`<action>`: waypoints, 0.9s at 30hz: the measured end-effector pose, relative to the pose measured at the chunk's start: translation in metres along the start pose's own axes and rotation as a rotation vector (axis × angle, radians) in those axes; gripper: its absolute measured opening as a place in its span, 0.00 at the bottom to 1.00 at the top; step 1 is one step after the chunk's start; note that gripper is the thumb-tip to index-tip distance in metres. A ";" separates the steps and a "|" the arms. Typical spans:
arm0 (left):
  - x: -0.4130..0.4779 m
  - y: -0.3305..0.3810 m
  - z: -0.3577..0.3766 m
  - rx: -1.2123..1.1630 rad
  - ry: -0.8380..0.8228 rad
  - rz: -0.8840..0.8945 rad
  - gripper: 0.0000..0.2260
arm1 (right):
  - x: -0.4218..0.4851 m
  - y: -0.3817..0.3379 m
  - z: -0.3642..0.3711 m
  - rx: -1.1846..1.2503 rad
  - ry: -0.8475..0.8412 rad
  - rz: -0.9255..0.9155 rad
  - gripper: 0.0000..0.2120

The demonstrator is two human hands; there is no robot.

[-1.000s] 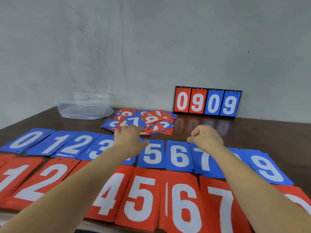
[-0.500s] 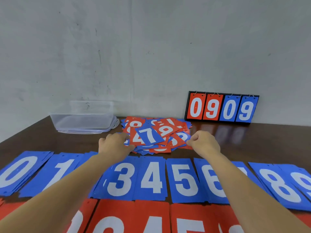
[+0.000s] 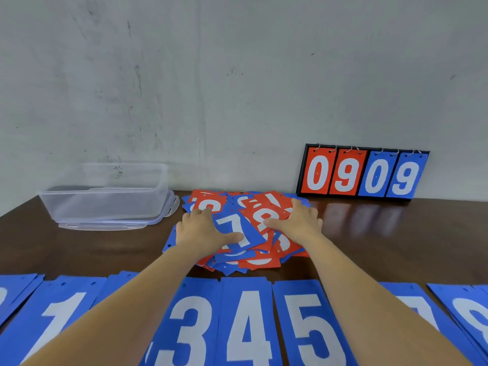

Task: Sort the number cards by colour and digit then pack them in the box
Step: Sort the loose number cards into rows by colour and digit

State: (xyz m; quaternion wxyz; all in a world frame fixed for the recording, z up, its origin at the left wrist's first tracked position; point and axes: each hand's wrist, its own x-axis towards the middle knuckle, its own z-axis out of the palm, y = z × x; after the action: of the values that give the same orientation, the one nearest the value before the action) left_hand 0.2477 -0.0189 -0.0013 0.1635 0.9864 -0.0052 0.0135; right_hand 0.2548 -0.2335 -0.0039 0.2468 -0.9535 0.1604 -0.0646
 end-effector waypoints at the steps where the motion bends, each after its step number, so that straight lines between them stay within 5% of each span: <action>1: 0.004 0.002 0.002 0.019 -0.016 -0.013 0.49 | 0.005 0.000 0.004 -0.013 -0.018 0.011 0.47; 12: 0.022 -0.001 0.009 0.097 -0.136 -0.068 0.59 | 0.016 0.000 0.018 0.022 0.063 -0.054 0.45; 16: 0.026 -0.002 0.005 0.094 -0.170 -0.068 0.61 | 0.013 -0.007 0.016 0.523 0.025 0.025 0.33; 27: 0.010 0.007 0.009 -0.039 0.105 0.060 0.54 | 0.002 0.001 0.004 0.680 0.259 0.064 0.04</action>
State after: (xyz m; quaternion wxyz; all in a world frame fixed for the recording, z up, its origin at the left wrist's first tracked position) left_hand 0.2580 -0.0288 -0.0071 0.1820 0.9804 -0.0263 0.0701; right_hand 0.2575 -0.2334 -0.0077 0.5294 -0.7953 0.1894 -0.2267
